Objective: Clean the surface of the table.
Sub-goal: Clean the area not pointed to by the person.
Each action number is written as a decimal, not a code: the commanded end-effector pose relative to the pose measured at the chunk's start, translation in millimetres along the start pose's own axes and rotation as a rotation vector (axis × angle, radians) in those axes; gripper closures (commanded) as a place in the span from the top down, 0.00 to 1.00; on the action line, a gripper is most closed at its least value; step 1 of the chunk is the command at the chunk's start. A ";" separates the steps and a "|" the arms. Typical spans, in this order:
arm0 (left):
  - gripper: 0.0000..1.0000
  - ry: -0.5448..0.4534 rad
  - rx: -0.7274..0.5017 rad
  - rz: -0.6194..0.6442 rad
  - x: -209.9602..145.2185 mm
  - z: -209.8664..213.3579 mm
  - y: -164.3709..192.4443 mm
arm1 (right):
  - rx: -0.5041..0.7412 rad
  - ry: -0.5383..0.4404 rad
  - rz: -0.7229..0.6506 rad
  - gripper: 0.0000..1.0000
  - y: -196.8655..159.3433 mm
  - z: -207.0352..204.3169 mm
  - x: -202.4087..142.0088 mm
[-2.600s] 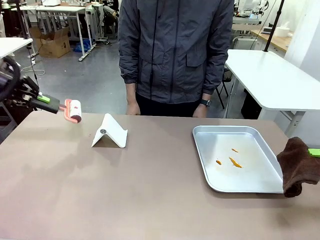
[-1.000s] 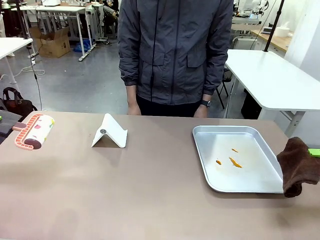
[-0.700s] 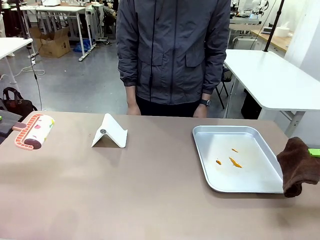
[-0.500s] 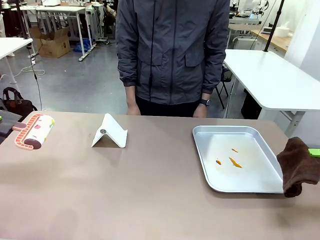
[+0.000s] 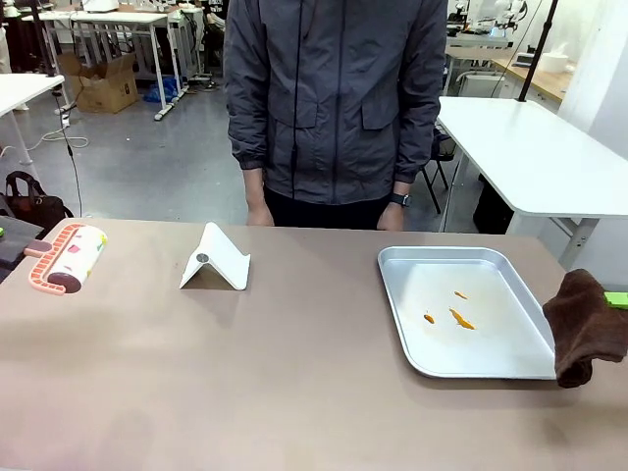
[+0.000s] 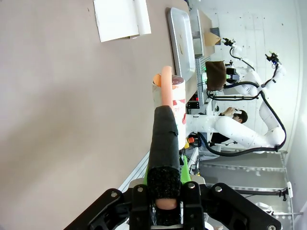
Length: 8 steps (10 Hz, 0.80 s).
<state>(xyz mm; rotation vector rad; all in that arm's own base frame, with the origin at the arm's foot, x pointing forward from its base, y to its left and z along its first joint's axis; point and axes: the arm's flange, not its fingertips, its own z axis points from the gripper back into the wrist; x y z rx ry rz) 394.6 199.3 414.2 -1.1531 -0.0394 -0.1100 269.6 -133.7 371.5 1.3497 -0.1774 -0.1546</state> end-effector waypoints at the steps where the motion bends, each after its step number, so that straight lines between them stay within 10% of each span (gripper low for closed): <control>1: 0.22 -0.004 0.003 0.007 0.8 1.4 -4.0 | -0.128 0.084 0.032 0.08 25.1 -20.3 24.8; 8: 0.22 -0.004 0.003 0.007 0.8 1.4 -4.0 | -0.847 0.226 0.201 0.08 72.0 -122.2 134.8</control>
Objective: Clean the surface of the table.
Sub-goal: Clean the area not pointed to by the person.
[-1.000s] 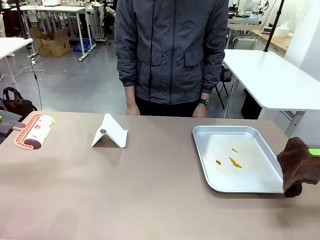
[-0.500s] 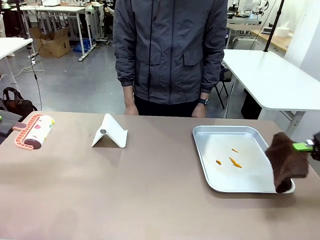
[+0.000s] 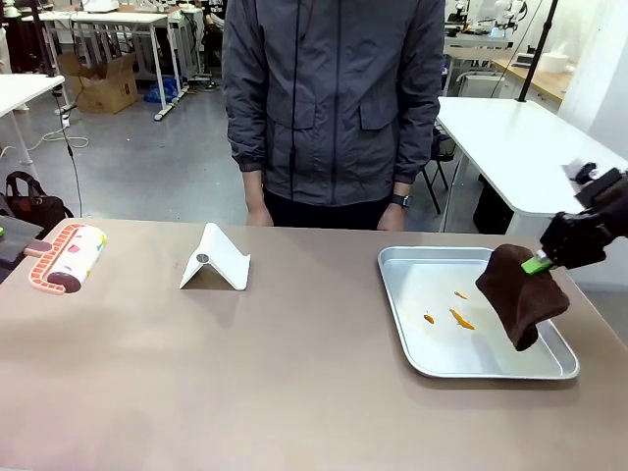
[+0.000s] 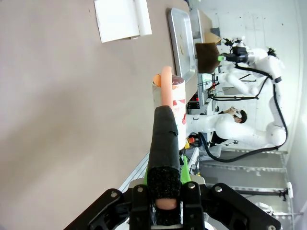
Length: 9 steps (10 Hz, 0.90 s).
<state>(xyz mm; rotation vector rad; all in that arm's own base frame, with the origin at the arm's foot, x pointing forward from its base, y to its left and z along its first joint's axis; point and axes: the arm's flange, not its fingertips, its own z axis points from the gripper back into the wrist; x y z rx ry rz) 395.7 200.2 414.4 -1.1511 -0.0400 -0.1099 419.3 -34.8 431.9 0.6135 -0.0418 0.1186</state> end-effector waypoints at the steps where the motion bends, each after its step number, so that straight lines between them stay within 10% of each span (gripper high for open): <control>1: 0.22 -0.004 0.001 0.008 -0.2 0.5 -4.2 | -0.208 -0.027 -0.022 0.08 -5.8 -24.4 21.8; 5: 0.22 -0.004 0.001 0.008 -0.2 0.5 -4.2 | -0.338 -0.229 -0.051 0.08 -31.1 -72.7 57.6; 9: 0.22 -0.004 0.001 0.008 -0.2 0.5 -4.2 | -0.266 -0.210 -0.035 0.08 -37.9 -115.5 70.0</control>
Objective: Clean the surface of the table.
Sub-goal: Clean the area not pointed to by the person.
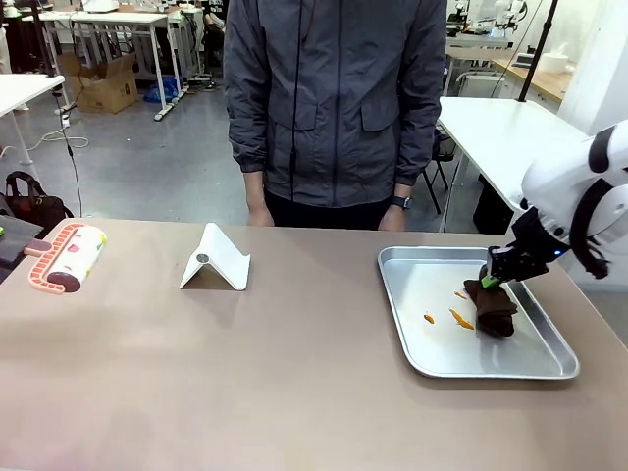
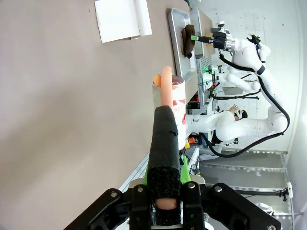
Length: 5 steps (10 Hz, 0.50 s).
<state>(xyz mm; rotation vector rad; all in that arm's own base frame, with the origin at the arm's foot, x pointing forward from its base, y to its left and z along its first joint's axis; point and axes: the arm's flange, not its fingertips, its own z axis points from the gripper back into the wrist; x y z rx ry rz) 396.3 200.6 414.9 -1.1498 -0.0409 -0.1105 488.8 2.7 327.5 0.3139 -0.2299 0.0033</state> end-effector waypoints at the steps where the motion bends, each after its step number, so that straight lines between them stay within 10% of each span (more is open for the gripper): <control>1: 0.22 -0.003 0.000 0.009 -0.7 -0.1 -4.0 | 0.056 0.000 0.021 0.08 5.8 -18.4 1.7; 5: 0.22 -0.003 0.000 0.009 -0.7 -0.1 -4.0 | 0.119 0.030 0.069 0.08 17.6 -38.5 -6.3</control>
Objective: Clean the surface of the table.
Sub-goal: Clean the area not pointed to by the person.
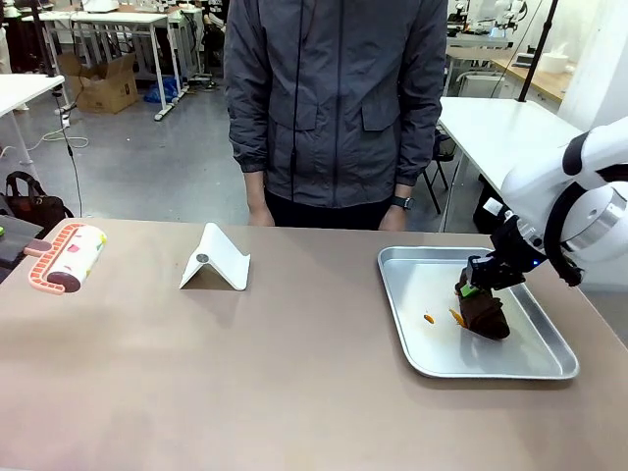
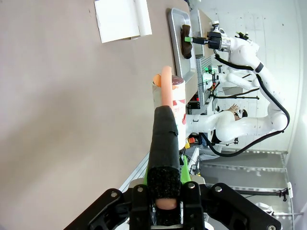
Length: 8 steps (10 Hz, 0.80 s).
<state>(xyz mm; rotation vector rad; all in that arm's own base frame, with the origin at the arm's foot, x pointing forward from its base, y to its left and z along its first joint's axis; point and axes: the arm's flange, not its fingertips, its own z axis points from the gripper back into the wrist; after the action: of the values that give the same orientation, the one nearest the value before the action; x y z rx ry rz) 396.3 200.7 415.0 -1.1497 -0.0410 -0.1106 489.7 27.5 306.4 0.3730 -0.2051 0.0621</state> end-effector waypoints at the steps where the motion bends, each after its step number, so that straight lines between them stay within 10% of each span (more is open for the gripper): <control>1: 0.22 -0.003 0.000 0.009 -0.8 -0.2 -4.0 | 0.124 0.029 0.030 0.08 4.4 -15.6 -3.0; 8: 0.22 -0.003 0.000 0.009 -0.8 -0.2 -4.0 | 0.362 0.212 0.250 0.08 49.9 -30.6 -26.9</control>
<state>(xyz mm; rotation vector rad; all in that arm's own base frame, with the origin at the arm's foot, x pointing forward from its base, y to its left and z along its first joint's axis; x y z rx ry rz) 396.4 200.7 415.1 -1.1495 -0.0411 -0.1107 467.8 81.1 290.5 0.6944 -0.0153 0.3089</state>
